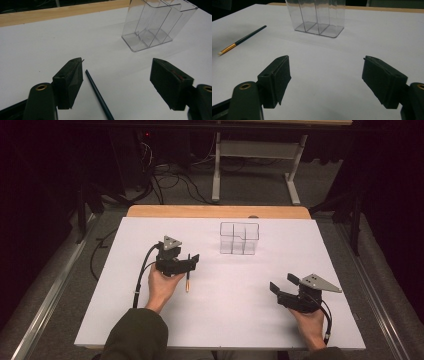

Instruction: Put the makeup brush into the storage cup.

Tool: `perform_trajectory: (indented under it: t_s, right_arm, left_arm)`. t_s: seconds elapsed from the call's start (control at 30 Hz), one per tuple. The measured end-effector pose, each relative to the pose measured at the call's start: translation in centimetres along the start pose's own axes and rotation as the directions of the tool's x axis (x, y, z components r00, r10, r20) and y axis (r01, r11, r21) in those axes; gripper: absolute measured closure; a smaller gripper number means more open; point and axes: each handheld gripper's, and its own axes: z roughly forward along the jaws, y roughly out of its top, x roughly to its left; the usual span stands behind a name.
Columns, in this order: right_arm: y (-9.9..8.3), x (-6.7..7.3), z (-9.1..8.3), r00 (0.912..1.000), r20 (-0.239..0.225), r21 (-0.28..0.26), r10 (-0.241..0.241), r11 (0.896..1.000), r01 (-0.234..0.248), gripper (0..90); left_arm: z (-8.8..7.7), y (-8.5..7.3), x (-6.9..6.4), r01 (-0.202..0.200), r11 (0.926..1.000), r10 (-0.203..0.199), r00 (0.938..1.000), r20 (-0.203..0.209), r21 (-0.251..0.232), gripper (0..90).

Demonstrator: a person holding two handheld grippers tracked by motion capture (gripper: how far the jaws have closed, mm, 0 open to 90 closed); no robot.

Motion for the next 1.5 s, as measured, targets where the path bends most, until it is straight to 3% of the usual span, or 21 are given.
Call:
perform_trajectory:
  t_s: [0.5,0.9,0.93,1.1,1.2,1.23,1.4,1.5]
  right_arm:
    - [0.0,0.0,0.0,0.9999,0.002,0.006,0.013,1.000,-0.013,24.5]
    - [0.0,-0.1,0.0,0.9999,0.002,0.009,0.011,1.000,-0.012,24.6]
    - [0.0,-0.1,0.0,0.9999,0.002,0.012,0.011,1.000,-0.011,24.5]
    - [0.0,-0.1,0.1,0.9999,-0.001,0.015,0.015,1.000,-0.015,24.6]
    - [-0.1,0.0,0.1,0.9998,-0.002,0.019,0.021,1.000,-0.021,24.6]
    - [-0.1,0.0,0.1,0.9998,-0.002,0.019,0.021,1.000,-0.021,24.6]
    - [-0.1,0.0,0.3,0.9999,-0.004,0.038,0.013,0.999,-0.013,24.9]
    - [-0.1,0.0,0.3,0.9999,-0.006,0.035,0.009,0.999,-0.009,25.0]
  left_arm:
    - [0.1,0.4,-0.3,-0.034,0.9958,0.035,0.9993,-0.015,0.085,26.6]
    - [0.5,0.8,-0.2,-0.046,0.9835,0.050,0.9986,-0.018,0.175,28.5]
    - [0.5,0.9,-0.2,-0.035,0.9785,0.038,0.9992,-0.014,0.204,29.3]
    - [0.6,1.1,-0.2,-0.039,0.9728,0.045,0.9988,-0.022,0.228,30.7]
    - [0.7,1.3,-0.3,-0.041,0.9630,0.047,0.9987,-0.018,0.266,30.8]
    - [0.7,1.3,-0.3,-0.041,0.9630,0.047,0.9987,-0.018,0.266,30.7]
    - [1.3,1.3,-0.5,-0.057,0.9367,0.066,0.9977,-0.014,0.346,28.8]
    - [1.4,1.3,-0.6,-0.059,0.9249,0.069,0.9975,-0.013,0.376,28.6]
